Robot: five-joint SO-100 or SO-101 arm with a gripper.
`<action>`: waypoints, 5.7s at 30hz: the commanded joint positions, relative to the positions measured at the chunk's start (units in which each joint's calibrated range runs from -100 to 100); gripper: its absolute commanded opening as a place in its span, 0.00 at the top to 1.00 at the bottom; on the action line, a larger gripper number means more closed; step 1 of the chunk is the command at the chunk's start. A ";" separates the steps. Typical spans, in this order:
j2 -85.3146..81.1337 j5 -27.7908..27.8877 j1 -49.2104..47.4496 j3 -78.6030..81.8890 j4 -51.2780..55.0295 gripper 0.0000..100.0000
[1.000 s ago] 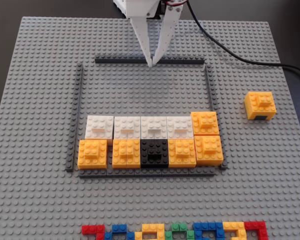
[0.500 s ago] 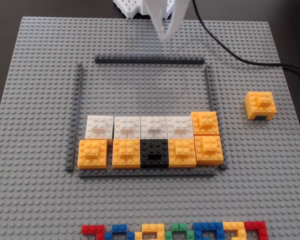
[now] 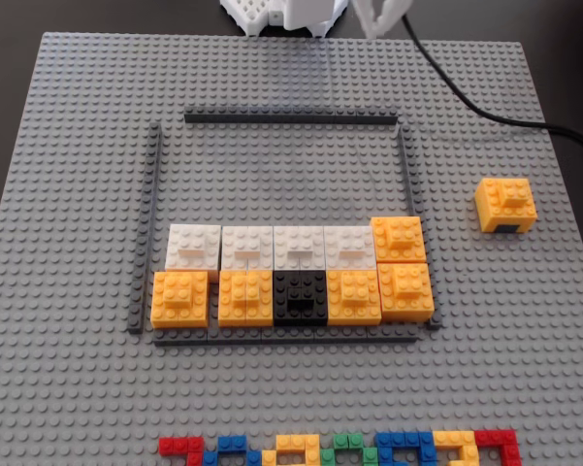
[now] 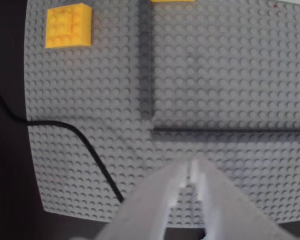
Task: Grab the cube and place it into the grid
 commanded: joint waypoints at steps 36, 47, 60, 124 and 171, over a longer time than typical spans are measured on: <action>59.51 -6.59 -11.84 -67.54 6.37 0.97; 66.73 -6.06 -11.18 -70.80 4.71 0.96; 66.21 -6.59 -9.41 -60.11 1.29 0.74; 70.60 -6.64 -8.45 -55.40 -3.20 0.86; 49.53 -1.07 -6.02 -62.74 7.21 0.97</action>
